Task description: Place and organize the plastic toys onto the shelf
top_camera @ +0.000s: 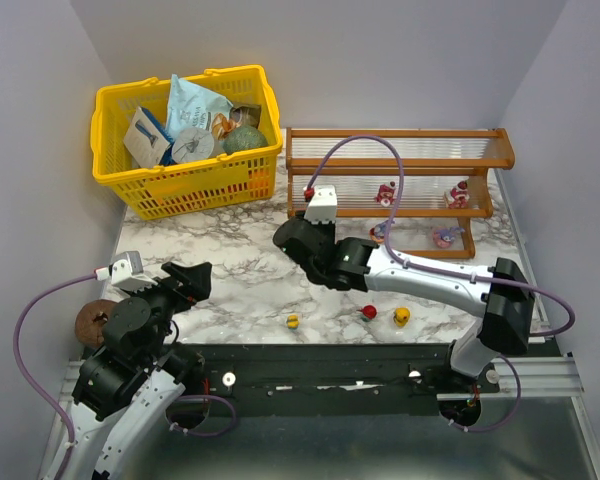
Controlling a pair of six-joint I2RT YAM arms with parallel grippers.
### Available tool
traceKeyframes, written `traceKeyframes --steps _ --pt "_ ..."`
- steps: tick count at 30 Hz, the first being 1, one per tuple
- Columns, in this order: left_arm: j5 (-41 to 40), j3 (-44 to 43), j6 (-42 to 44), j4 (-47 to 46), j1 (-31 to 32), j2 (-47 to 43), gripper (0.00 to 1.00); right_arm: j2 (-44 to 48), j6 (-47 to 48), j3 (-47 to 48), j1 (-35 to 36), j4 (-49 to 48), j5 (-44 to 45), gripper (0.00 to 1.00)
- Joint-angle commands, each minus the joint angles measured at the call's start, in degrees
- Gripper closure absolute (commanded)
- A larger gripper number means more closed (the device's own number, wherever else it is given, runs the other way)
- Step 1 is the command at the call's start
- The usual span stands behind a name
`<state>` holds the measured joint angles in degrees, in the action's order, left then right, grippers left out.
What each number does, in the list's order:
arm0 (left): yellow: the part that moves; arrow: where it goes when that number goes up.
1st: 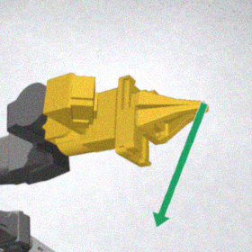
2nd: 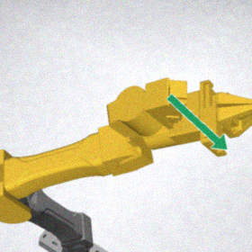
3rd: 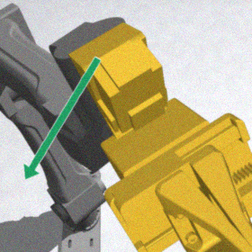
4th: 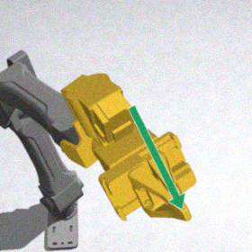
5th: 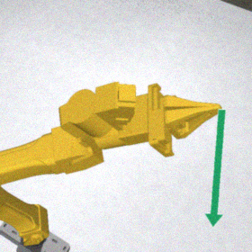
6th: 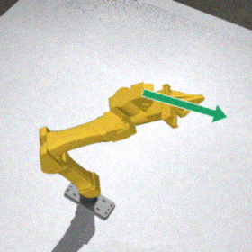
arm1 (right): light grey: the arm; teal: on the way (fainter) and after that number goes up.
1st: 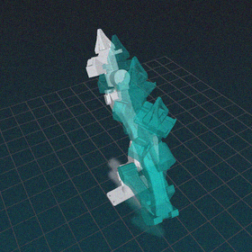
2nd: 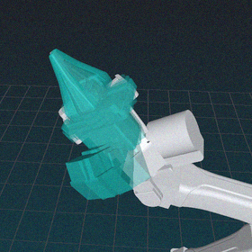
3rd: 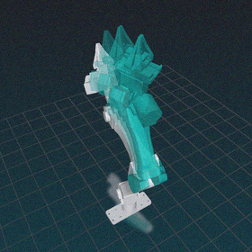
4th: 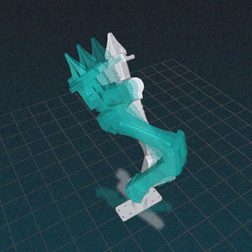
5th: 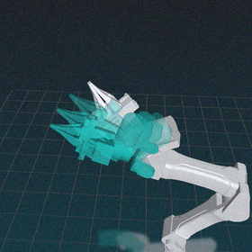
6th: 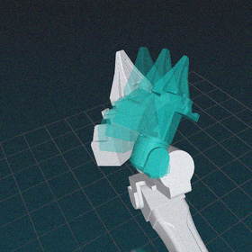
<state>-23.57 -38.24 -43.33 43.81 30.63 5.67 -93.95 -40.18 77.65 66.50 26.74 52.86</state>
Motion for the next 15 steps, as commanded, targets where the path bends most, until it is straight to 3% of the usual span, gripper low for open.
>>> traceKeyframes --steps 1,15 --pt "0.11 -0.52 0.35 -0.83 0.22 0.22 0.01 2.37 8.26 -0.48 -3.74 -6.25 3.13 0.9" --pt "0.37 -0.43 0.35 -0.92 0.22 1.09 0.01 -1.14 24.61 0.14 -9.81 -22.51 -0.83 0.9"
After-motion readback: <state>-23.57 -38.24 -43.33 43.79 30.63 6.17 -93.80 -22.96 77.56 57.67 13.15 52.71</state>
